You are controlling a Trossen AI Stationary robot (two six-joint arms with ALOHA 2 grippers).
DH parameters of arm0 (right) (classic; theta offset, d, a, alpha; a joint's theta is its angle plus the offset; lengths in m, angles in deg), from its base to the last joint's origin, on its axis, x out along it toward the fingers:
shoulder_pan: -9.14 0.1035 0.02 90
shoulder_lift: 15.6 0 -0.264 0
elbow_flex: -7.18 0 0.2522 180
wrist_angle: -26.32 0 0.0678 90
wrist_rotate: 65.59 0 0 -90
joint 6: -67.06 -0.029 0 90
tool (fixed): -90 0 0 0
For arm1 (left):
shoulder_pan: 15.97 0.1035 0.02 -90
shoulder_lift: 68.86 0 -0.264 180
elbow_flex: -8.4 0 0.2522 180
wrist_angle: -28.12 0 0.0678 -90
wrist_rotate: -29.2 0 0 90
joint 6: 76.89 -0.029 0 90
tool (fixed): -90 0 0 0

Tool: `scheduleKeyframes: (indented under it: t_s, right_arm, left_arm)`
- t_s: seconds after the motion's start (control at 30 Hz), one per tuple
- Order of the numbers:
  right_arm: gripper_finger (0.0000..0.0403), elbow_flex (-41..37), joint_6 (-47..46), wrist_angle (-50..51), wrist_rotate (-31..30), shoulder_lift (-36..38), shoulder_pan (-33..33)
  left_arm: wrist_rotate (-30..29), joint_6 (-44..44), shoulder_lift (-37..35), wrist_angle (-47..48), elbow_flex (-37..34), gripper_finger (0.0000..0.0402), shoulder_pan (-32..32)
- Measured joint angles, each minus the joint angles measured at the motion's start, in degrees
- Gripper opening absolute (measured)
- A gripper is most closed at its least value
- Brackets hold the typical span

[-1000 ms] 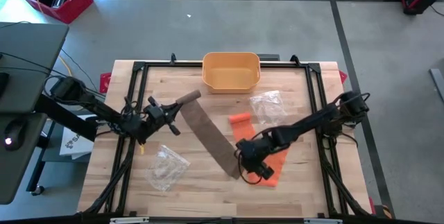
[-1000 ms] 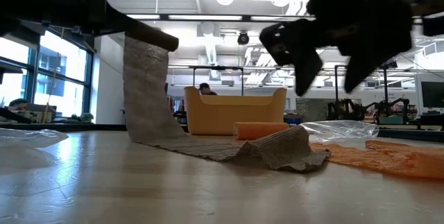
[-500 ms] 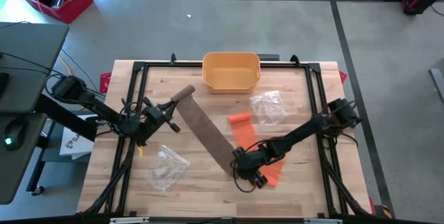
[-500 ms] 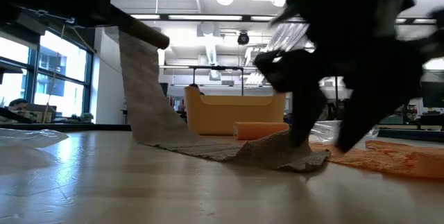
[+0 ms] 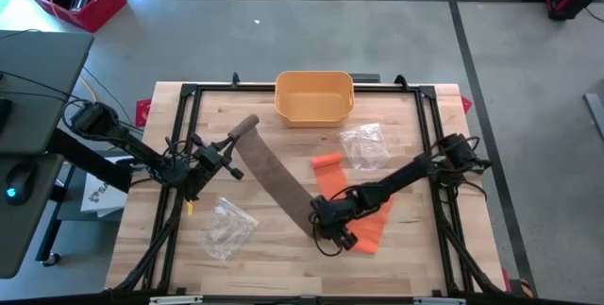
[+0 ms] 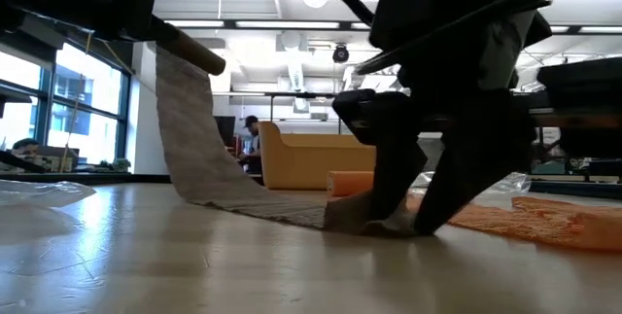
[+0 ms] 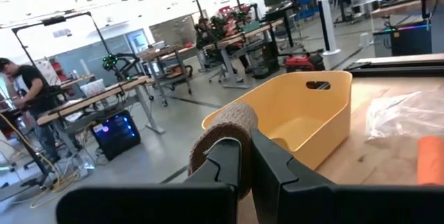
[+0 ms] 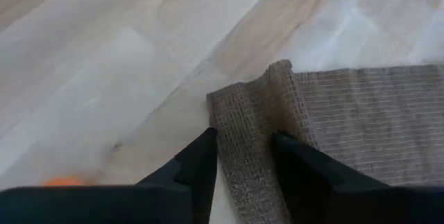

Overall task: Roll bandage
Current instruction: Roll the brown bandage

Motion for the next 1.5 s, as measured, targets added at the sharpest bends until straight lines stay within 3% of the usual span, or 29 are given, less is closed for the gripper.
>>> scheduleKeyframes:
  t_s: [0.23,0.43,0.6,0.8,0.97,1.07,1.23,1.4,1.5]
  right_arm:
    - [0.0011,0.1,-1.3,-1.0,-1.5,-0.6,-0.6]
    - [0.0003,2.5,-5.4,9.7,-8.3,14.9,1.1]
    - [0.0002,10.5,-6.1,19.9,-18.6,27.8,6.1]
    - [0.0001,22.2,0.6,18.8,-33.7,37.4,11.6]
    - [0.0001,31.4,12.3,11.5,-35.6,39.4,12.0]
    - [0.0001,36.9,17.2,9.9,-35.7,39.5,10.0]
    - [0.0000,40.4,17.5,12.2,-36.3,39.1,2.4]
    - [0.0000,38.9,10.8,19.8,-34.6,39.0,-9.6]
    - [0.0000,35.6,4.6,25.5,-28.2,37.7,-17.1]
  left_arm:
    - [0.1,2.9,0.0,-0.4,0.0,0.0006,-0.7]
    - [5.6,4.6,-0.1,0.4,0.0,0.0003,-0.9]
    - [14.9,15.0,0.6,8.0,0.9,0.0003,-1.5]
    - [18.9,33.8,4.3,28.2,5.3,0.0003,-3.3]
    - [28.7,46.4,11.4,33.5,8.3,0.0003,-4.0]
    - [32.7,52.5,16.9,33.5,10.1,0.0003,-5.8]
    - [39.8,59.5,27.4,32.4,15.9,0.0003,-8.5]
    - [49.3,61.9,34.4,30.2,23.1,0.0003,-12.2]
    - [51.6,62.6,35.9,26.5,26.1,0.0002,-15.3]
